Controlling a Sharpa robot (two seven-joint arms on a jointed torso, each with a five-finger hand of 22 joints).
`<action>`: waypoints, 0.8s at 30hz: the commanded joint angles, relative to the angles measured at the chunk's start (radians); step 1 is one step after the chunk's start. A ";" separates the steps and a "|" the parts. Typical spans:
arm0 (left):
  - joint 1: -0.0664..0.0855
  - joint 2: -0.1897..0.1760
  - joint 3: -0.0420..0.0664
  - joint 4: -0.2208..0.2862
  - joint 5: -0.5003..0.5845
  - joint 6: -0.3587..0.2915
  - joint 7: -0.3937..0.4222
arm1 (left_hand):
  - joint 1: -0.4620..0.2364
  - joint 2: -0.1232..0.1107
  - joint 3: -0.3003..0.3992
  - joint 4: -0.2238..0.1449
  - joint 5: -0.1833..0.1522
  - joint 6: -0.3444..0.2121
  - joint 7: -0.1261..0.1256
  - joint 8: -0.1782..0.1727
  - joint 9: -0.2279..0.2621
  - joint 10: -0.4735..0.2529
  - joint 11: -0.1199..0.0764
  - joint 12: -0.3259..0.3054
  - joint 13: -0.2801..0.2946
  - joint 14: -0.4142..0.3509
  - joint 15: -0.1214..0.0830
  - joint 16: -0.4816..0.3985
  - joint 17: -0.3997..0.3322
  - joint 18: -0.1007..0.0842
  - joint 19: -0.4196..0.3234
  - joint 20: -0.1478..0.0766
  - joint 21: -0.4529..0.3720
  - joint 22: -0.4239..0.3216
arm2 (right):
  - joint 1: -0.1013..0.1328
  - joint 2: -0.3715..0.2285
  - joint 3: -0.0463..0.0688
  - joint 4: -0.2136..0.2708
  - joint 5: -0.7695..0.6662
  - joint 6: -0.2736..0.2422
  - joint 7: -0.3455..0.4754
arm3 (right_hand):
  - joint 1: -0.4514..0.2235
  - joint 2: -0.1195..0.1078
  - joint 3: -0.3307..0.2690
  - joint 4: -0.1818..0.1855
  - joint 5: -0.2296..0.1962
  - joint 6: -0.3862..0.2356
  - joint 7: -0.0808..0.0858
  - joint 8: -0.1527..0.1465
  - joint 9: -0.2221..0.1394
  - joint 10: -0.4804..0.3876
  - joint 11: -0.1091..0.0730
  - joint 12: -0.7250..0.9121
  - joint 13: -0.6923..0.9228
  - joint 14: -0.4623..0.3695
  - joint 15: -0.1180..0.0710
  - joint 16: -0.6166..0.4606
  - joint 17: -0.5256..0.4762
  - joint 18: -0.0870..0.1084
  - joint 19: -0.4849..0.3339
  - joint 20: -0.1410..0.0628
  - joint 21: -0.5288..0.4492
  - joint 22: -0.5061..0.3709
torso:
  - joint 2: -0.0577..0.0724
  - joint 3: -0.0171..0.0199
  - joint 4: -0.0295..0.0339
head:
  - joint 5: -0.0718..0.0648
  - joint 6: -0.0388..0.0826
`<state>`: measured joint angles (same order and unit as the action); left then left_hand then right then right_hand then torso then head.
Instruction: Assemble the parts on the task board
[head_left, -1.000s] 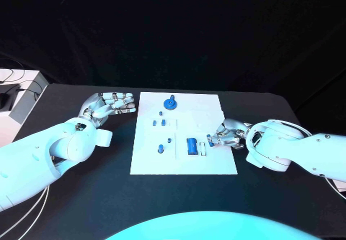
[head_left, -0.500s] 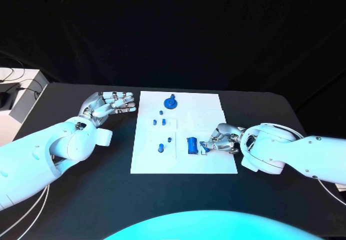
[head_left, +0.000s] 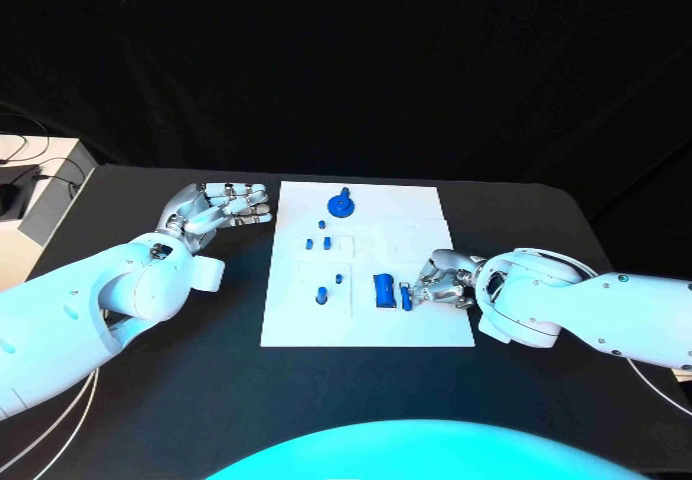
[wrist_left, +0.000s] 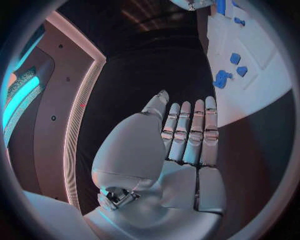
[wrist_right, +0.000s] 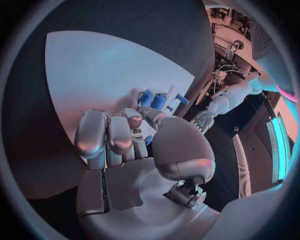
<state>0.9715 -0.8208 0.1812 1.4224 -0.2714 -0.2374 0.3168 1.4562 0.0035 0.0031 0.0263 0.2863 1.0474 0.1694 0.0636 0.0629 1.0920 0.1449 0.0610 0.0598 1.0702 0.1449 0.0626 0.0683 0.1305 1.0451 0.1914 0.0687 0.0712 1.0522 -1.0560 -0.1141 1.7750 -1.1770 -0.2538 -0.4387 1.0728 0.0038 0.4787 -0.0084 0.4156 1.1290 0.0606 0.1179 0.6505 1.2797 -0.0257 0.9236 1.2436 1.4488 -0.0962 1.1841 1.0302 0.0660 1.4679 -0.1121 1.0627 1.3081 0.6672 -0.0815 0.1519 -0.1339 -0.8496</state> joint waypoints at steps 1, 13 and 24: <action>0.000 0.001 0.001 0.003 0.004 0.017 0.005 | 0.003 -0.006 -0.002 0.006 0.002 -0.006 -0.001 -0.002 -0.001 -0.006 0.004 -0.002 -0.001 -0.009 -0.001 -0.002 0.000 0.020 -0.002 0.007 0.001 -0.002 | -0.007 0.009 -0.004 0.000 -0.021 0.016 -0.002 | 0.011 0.004 0.117 -0.123 0.006 -0.002 -0.002 0.003 0.002 0.002 -0.007 0.005 0.000 0.002 0.002 -0.005 0.000 0.016 0.062 0.005 0.001 0.141 | 0.000 0.0002 -0.0002 | 0.000 0.001; 0.000 0.001 0.001 0.002 0.004 0.016 0.004 | 0.003 -0.006 -0.002 0.006 0.002 -0.006 -0.001 -0.002 -0.001 -0.006 0.004 -0.002 -0.001 -0.009 -0.001 -0.002 0.000 0.020 -0.002 0.007 0.001 -0.002 | -0.008 0.001 -0.004 -0.001 -0.016 -0.069 0.035 | 0.016 0.015 -0.154 -0.071 -0.025 0.004 -0.017 -0.007 -0.040 0.011 -0.009 0.017 0.003 0.004 0.003 -0.003 0.002 0.016 0.065 0.006 0.002 0.141 | 0.000 0.0004 -0.0001 | 0.001 0.004; 0.000 -0.001 0.001 0.001 0.004 0.018 0.002 | 0.003 -0.006 -0.004 0.008 0.002 -0.005 -0.001 -0.002 -0.001 -0.006 0.004 -0.001 -0.001 -0.010 -0.001 -0.002 0.000 0.021 -0.002 0.007 0.001 -0.002 | -0.008 -0.053 -0.003 0.031 0.078 -0.094 0.167 | 0.048 -0.047 -0.496 0.020 -0.268 0.058 -0.029 0.029 -0.055 0.024 -0.014 0.051 0.019 0.004 -0.001 0.005 0.007 0.014 0.066 0.003 0.010 0.143 | 0.000 0.0016 -0.0008 | -0.001 0.007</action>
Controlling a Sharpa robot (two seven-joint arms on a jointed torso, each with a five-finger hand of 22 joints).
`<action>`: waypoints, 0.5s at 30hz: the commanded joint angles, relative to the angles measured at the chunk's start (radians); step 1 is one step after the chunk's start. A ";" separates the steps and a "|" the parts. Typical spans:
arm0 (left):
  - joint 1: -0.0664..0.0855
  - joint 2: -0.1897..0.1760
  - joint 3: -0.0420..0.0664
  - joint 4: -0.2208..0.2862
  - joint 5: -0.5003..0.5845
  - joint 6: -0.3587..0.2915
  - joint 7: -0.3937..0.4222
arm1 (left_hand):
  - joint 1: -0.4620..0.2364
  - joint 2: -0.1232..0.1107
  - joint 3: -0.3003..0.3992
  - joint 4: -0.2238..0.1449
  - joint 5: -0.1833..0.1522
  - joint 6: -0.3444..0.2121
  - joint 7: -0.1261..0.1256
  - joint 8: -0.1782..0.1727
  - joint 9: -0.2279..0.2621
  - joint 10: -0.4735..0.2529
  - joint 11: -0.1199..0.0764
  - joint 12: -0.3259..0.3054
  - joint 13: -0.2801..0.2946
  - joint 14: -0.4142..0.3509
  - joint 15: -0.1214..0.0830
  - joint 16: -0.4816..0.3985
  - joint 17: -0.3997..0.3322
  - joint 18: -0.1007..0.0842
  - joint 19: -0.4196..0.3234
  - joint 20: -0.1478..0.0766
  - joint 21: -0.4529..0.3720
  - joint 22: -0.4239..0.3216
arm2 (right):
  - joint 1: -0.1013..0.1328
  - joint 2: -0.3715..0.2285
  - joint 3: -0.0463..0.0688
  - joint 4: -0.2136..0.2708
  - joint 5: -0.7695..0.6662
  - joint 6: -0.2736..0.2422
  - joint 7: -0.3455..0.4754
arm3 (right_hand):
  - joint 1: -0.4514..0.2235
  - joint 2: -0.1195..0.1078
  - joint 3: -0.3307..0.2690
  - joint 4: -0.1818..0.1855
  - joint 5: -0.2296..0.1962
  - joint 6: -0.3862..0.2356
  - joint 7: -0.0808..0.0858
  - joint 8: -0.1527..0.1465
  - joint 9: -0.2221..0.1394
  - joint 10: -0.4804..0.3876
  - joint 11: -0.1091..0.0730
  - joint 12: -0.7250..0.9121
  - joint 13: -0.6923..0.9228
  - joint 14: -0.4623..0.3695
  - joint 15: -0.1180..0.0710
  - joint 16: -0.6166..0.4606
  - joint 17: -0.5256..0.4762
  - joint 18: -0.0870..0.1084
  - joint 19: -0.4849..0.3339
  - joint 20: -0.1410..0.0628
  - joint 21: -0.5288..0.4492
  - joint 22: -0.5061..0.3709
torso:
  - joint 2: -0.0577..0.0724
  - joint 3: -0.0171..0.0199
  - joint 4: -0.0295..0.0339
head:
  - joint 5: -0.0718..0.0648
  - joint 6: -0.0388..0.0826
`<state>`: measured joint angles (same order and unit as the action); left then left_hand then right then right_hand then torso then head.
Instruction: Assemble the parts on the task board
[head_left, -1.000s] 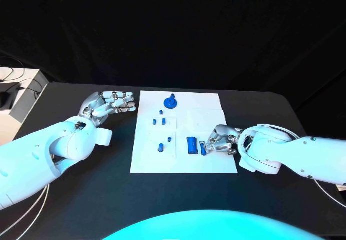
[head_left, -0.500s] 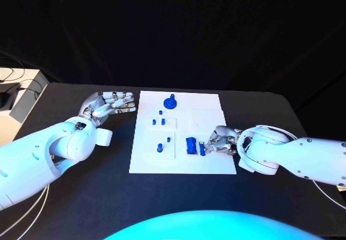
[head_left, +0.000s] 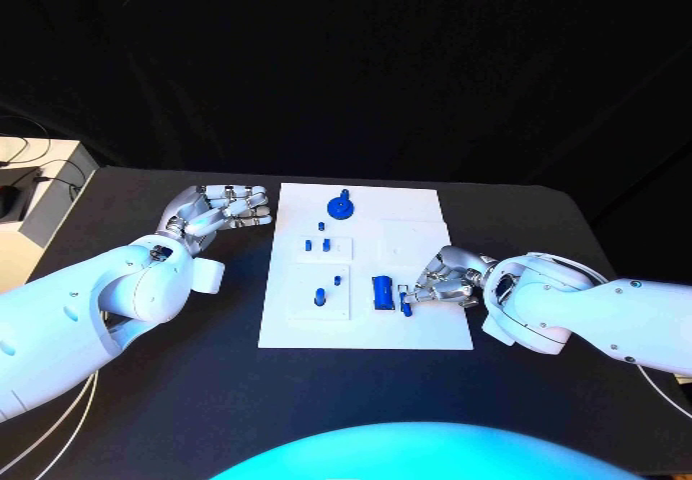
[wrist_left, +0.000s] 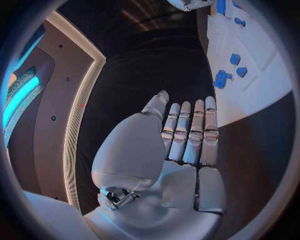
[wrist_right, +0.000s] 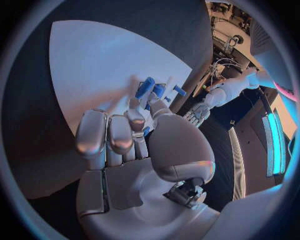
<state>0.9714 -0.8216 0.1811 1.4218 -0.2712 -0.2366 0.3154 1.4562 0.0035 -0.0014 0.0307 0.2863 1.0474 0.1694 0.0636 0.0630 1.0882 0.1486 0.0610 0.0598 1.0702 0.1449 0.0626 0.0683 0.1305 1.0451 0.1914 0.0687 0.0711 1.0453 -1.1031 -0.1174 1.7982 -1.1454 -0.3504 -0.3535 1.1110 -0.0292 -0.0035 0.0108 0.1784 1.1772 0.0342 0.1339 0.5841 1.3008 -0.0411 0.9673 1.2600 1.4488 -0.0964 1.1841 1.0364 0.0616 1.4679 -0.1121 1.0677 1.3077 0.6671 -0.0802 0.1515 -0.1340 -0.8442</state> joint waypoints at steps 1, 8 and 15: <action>0.000 0.000 0.001 0.002 0.004 0.018 0.003 | 0.003 -0.006 0.001 0.003 0.002 -0.005 -0.001 -0.002 -0.001 -0.002 0.001 -0.001 -0.001 -0.010 -0.001 -0.002 0.000 0.021 -0.002 0.007 0.001 -0.002 | -0.001 -0.009 0.000 0.009 0.047 0.017 0.085 | 0.019 -0.026 -0.014 0.005 -0.053 0.011 -0.006 0.027 0.024 0.003 -0.001 0.008 0.002 0.004 -0.003 0.006 0.002 0.017 0.066 0.002 0.006 0.144 | 0.000 0.0006 -0.0006 | -0.001 0.001; -0.001 -0.001 0.001 0.002 0.004 0.020 0.001 | 0.003 -0.006 0.001 0.003 0.002 -0.005 -0.001 -0.002 -0.001 -0.002 0.001 -0.001 -0.001 -0.010 -0.001 -0.002 0.000 0.021 -0.002 0.007 0.001 -0.002 | -0.001 -0.018 0.000 0.017 0.034 0.068 0.078 | 0.056 -0.073 0.017 0.076 -0.097 -0.025 -0.016 0.116 0.113 0.006 -0.008 0.010 0.003 0.005 -0.008 0.008 0.010 0.012 0.066 -0.005 0.015 0.146 | 0.000 0.0000 0.0005 | -0.003 0.002; -0.003 -0.002 0.001 0.004 0.004 0.021 -0.001 | 0.002 -0.006 -0.001 0.005 0.002 -0.005 -0.001 -0.002 -0.001 -0.003 0.001 -0.001 -0.001 -0.010 0.000 -0.002 0.000 0.020 -0.002 0.007 0.001 -0.002 | -0.002 -0.019 0.000 0.016 -0.016 0.078 0.044 | 0.069 -0.053 0.010 0.046 -0.099 -0.031 -0.021 0.140 0.130 0.010 -0.011 0.013 0.004 0.006 -0.011 0.011 0.017 0.010 0.067 -0.007 0.022 0.147 | 0.000 -0.0015 0.0013 | -0.004 0.002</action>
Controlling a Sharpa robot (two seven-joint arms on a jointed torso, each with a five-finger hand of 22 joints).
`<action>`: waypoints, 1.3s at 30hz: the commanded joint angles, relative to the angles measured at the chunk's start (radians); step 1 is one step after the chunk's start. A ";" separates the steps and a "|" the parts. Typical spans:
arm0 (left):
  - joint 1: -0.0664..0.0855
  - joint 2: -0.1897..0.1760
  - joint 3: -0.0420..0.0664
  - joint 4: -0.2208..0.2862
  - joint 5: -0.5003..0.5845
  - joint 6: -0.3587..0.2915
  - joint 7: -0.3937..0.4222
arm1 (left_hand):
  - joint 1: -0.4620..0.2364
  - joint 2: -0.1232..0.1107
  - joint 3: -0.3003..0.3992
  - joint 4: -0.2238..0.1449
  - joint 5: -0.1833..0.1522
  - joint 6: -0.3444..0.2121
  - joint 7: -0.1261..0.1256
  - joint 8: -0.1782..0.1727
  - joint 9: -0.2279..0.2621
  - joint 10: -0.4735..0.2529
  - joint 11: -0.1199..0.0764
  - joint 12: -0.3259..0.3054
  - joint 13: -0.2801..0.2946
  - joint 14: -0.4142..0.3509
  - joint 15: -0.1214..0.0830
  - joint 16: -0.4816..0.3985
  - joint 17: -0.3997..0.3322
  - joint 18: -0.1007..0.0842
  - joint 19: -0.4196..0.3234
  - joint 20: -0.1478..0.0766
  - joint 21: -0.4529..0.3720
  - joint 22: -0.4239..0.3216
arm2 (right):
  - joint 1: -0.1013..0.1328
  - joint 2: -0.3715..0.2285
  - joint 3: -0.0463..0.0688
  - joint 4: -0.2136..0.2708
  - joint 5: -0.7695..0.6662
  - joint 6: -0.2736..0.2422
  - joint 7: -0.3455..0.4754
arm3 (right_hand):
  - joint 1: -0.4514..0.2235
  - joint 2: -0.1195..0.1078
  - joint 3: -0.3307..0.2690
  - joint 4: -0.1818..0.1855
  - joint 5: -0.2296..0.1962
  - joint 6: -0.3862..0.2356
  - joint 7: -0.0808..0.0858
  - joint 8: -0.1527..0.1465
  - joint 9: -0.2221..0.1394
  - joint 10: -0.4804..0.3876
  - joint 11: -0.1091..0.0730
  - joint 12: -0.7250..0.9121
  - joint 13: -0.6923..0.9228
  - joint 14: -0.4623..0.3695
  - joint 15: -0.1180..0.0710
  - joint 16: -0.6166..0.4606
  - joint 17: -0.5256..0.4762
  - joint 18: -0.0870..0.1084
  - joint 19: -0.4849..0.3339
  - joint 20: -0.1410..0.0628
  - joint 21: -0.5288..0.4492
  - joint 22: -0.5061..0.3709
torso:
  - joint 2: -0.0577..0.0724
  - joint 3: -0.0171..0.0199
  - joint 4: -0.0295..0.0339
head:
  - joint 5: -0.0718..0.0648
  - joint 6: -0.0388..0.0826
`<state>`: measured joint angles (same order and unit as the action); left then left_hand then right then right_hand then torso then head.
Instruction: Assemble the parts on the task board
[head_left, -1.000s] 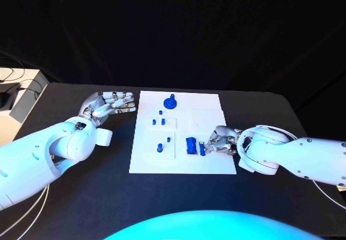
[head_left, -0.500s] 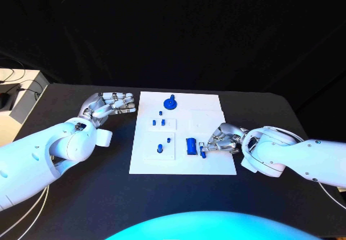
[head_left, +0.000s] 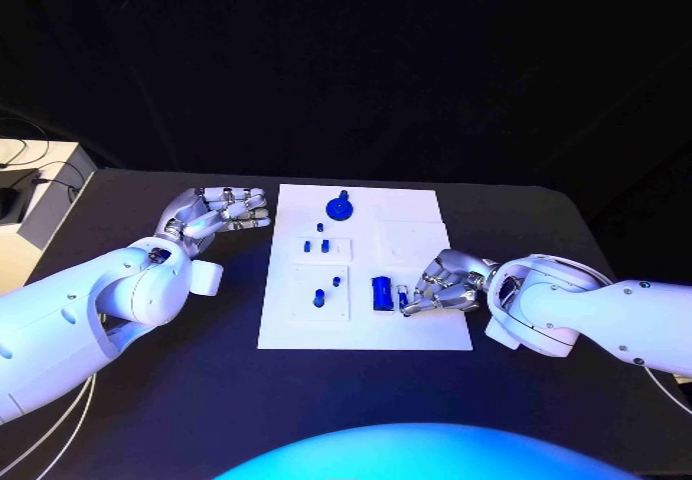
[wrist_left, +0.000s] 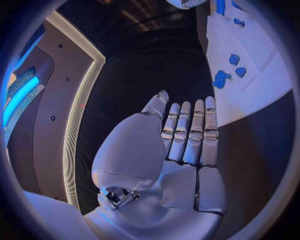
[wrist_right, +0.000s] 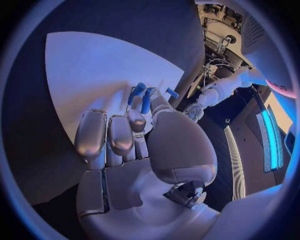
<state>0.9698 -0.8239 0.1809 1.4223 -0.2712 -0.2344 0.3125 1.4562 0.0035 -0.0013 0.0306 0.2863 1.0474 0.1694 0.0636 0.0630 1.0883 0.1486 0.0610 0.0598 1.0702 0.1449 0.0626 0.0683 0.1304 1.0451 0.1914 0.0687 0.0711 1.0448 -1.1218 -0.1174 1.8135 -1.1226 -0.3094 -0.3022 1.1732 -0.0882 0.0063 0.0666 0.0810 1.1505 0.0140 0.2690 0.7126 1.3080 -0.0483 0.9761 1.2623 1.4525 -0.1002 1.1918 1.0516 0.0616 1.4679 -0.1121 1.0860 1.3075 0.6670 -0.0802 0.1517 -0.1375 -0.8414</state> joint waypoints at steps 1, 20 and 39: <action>-0.001 -0.001 0.001 0.003 0.004 0.019 0.002 | 0.002 -0.006 -0.001 0.005 0.002 -0.005 -0.001 -0.002 -0.001 -0.003 0.001 -0.001 -0.001 -0.010 0.000 -0.002 0.000 0.021 -0.002 0.007 0.001 -0.002 | -0.001 0.000 0.000 0.001 -0.044 0.040 -0.011 | 0.008 0.009 -0.002 -0.017 -0.001 -0.005 -0.002 0.007 0.002 0.003 -0.004 0.005 0.002 0.002 -0.007 0.005 0.004 0.010 0.067 -0.008 0.005 0.148 | 0.000 -0.0014 0.0013 | 0.000 -0.001; -0.003 -0.004 0.001 0.006 0.004 0.021 0.001 | 0.002 -0.006 -0.001 0.005 0.002 -0.005 -0.001 -0.002 -0.001 -0.003 0.001 -0.001 -0.001 -0.010 0.000 -0.002 0.000 0.021 -0.002 0.007 0.001 -0.002 | -0.007 0.019 0.000 -0.001 -0.109 -0.011 -0.061 | 0.029 0.056 -0.027 -0.082 0.042 -0.002 -0.008 0.014 -0.008 0.010 -0.008 0.011 0.008 0.004 -0.010 0.009 0.017 0.006 0.067 -0.011 0.020 0.151 | 0.000 -0.0008 0.0005 | 0.003 -0.003; -0.004 -0.003 0.001 0.005 0.004 0.023 0.001 | 0.004 -0.005 -0.003 0.005 0.002 -0.005 -0.002 -0.002 -0.001 -0.003 0.001 -0.001 -0.001 -0.010 0.000 -0.002 0.000 0.021 -0.003 0.007 0.001 -0.002 | -0.009 0.049 0.000 -0.025 -0.133 -0.047 -0.098 | 0.027 0.089 -0.045 -0.092 0.077 -0.003 -0.012 0.022 -0.009 0.016 -0.011 0.026 0.018 0.005 -0.012 0.010 0.023 0.005 0.067 -0.013 0.026 0.152 | 0.000 -0.0006 0.0000 | 0.003 -0.005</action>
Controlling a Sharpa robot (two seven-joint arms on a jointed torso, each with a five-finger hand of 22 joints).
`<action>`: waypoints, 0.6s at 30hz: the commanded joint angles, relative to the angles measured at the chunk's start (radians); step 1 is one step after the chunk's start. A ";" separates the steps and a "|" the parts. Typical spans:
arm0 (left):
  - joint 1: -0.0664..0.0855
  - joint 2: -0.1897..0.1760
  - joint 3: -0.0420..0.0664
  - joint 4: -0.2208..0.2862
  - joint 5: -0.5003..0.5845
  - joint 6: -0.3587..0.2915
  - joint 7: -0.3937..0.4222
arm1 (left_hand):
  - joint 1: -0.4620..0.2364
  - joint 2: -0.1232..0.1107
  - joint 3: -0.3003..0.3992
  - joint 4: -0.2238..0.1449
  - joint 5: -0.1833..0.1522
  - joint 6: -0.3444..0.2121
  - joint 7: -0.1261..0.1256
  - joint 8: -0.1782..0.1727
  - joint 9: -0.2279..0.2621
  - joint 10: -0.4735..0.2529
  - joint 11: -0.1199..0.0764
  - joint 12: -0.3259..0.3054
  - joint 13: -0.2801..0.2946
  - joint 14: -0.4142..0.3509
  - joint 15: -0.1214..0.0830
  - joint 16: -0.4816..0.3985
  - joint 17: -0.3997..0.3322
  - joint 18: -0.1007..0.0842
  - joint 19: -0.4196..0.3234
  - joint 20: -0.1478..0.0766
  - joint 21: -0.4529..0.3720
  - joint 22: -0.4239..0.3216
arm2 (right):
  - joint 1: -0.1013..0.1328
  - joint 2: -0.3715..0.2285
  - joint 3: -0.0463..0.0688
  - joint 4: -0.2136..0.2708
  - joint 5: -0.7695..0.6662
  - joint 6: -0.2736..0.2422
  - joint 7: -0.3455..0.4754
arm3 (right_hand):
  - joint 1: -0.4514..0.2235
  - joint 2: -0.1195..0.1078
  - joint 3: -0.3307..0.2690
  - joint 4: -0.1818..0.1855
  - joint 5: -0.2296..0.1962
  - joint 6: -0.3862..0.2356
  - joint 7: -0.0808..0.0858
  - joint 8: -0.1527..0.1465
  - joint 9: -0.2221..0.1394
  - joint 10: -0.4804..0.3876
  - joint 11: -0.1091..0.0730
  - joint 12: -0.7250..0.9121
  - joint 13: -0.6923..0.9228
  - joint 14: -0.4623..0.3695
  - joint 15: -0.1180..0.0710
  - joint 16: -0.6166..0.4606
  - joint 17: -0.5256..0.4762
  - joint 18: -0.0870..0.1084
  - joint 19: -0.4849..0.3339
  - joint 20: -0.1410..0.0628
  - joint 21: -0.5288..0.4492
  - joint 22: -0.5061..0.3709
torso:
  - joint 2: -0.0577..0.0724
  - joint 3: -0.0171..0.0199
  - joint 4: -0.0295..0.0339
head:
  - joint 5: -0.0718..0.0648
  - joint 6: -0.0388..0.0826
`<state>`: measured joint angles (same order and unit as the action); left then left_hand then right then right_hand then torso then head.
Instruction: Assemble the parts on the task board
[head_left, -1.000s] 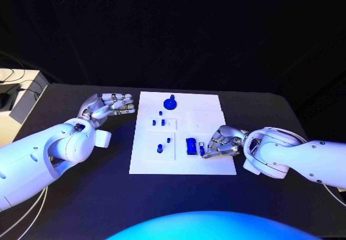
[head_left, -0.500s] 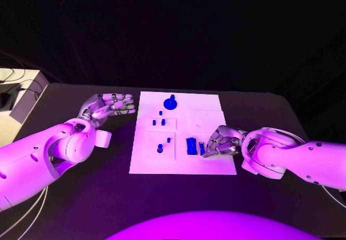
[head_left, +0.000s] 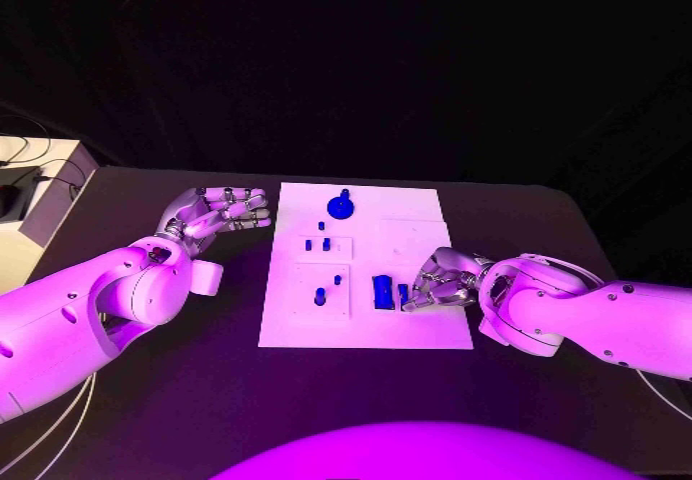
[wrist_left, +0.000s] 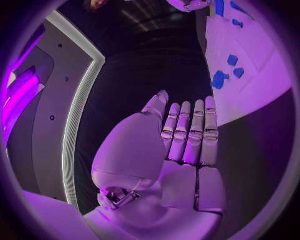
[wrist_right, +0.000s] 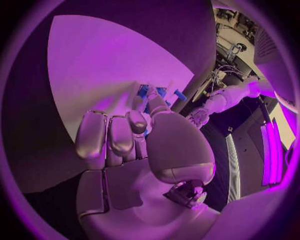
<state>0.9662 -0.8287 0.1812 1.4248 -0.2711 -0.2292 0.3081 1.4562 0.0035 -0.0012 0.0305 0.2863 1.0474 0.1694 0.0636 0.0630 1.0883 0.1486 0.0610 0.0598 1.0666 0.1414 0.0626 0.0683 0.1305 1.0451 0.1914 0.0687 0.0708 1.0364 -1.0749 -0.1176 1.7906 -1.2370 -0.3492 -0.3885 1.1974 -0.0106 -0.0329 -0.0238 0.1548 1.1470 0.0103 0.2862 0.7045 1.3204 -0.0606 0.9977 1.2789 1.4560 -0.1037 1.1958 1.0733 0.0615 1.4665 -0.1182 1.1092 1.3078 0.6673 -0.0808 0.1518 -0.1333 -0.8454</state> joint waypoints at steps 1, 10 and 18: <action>0.000 0.001 0.001 0.002 0.004 0.017 0.005 | 0.004 -0.005 -0.003 0.005 0.002 -0.005 -0.002 -0.002 -0.001 -0.003 0.001 -0.001 -0.001 -0.007 0.003 -0.002 0.000 0.021 -0.003 0.007 0.001 -0.001 | -0.001 0.003 0.000 -0.002 -0.018 -0.005 -0.012 | 0.002 0.011 -0.006 -0.002 0.003 0.000 -0.008 0.004 -0.001 0.004 0.001 0.005 0.002 0.001 -0.009 0.007 0.002 0.005 0.069 -0.007 0.002 0.151 | 0.000 -0.0002 -0.0002 | 0.000 0.000; -0.001 0.003 0.001 0.001 0.004 0.020 0.004 | 0.004 -0.005 -0.003 0.005 0.002 -0.005 -0.002 -0.002 -0.001 -0.003 0.001 -0.001 -0.001 -0.007 0.003 -0.002 0.000 0.021 -0.003 0.007 0.001 -0.001 | -0.001 0.013 0.000 -0.011 -0.016 0.016 -0.015 | 0.009 0.007 -0.015 -0.013 -0.014 0.000 -0.008 0.005 -0.005 0.002 0.002 0.002 0.002 0.001 -0.008 0.005 0.003 0.005 0.068 -0.007 0.001 0.151 | 0.000 -0.0005 0.0004 | -0.001 0.000; -0.002 0.004 0.001 0.000 0.004 0.022 0.003 | 0.004 -0.005 -0.003 0.005 0.002 -0.005 -0.002 -0.002 -0.001 -0.003 0.001 -0.001 -0.001 -0.007 0.003 -0.002 0.000 0.021 -0.003 0.007 0.001 -0.001 | -0.002 0.021 0.000 -0.022 -0.020 0.013 -0.027 | 0.017 0.008 -0.011 -0.017 -0.011 0.001 -0.008 0.005 -0.006 0.003 0.001 0.003 0.002 0.001 -0.008 0.005 0.003 0.005 0.068 -0.007 0.002 0.151 | 0.000 -0.0003 0.0001 | 0.000 -0.001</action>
<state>0.9651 -0.8271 0.1809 1.4236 -0.2711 -0.2263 0.3070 1.4562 0.0035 -0.0012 0.0305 0.2863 1.0474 0.1694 0.0636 0.0630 1.0883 0.1485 0.0610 0.0598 1.0667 0.1414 0.0626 0.0683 0.1304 1.0451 0.1914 0.0687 0.0705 1.0354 -1.0550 -0.1175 1.7693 -1.2446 -0.3476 -0.4067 1.2028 -0.0052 -0.0439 -0.0347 0.1447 1.1470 0.0103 0.2861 0.6995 1.3203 -0.0605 0.9976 1.2804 1.4560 -0.1037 1.1957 1.0760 0.0615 1.4666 -0.1182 1.1092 1.3075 0.6674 -0.0808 0.1518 -0.1340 -0.8457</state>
